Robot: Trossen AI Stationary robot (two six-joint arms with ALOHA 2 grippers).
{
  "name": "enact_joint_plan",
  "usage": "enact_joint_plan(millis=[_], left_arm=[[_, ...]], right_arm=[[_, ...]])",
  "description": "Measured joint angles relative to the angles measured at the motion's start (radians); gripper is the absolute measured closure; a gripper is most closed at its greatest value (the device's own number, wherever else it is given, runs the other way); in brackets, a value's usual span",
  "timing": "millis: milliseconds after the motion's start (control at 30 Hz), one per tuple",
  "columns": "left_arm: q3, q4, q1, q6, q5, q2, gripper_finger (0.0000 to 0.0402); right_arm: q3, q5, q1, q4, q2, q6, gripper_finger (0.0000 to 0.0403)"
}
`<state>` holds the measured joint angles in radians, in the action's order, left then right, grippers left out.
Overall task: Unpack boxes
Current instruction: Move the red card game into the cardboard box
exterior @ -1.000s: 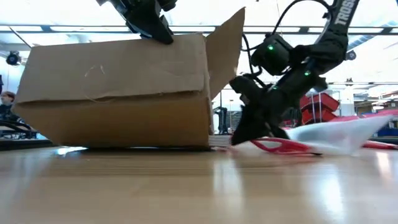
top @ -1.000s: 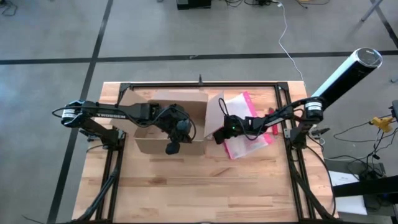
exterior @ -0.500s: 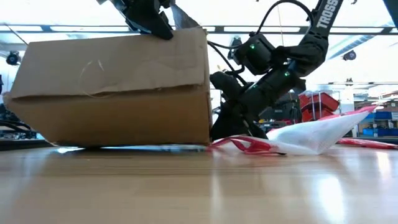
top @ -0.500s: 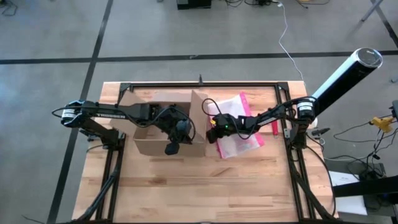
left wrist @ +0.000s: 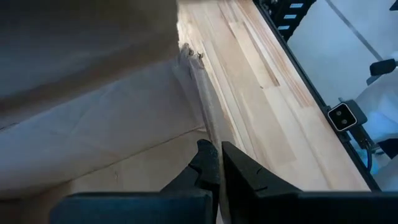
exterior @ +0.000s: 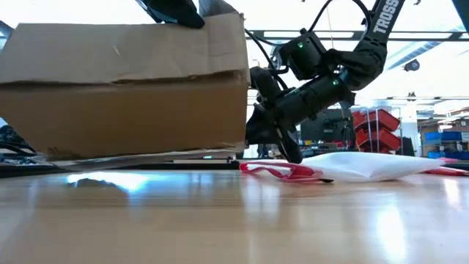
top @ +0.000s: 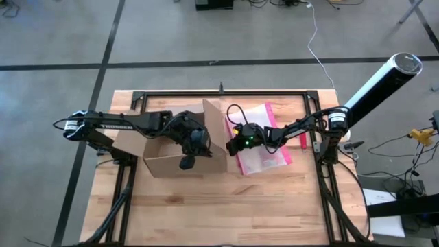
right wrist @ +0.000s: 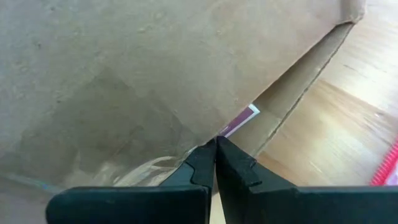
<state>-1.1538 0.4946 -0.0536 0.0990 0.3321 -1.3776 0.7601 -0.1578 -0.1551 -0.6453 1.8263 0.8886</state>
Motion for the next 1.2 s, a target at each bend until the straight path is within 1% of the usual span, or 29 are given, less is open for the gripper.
enact_joint_plan(millis=[233, 367, 533, 767, 1200], left_arm=[[0.000, 0.002, -0.002, -0.002, -0.008, 0.022, 0.0402], [0.000, 0.004, -0.002, -0.006, -0.011, 0.035, 0.0402], [-0.001, 0.037, -0.002, -0.012, -0.019, 0.066, 0.0402], [-0.001, 0.063, -0.003, -0.006, -0.062, 0.112, 0.0402], [-0.001, 0.062, -0.003, -0.011, -0.063, 0.118, 0.0402]], right_arm=[[0.000, -0.005, 0.000, -0.040, -0.001, 0.003, 0.0402], [0.000, -0.031, 0.000, -0.057, -0.005, 0.004, 0.0402], [-0.009, -0.062, 0.001, -0.043, -0.051, -0.010, 0.0402], [-0.019, -0.061, -0.019, 0.023, -0.146, -0.075, 0.0403], [-0.023, -0.048, -0.046, 0.063, -0.261, -0.111, 0.0403]])
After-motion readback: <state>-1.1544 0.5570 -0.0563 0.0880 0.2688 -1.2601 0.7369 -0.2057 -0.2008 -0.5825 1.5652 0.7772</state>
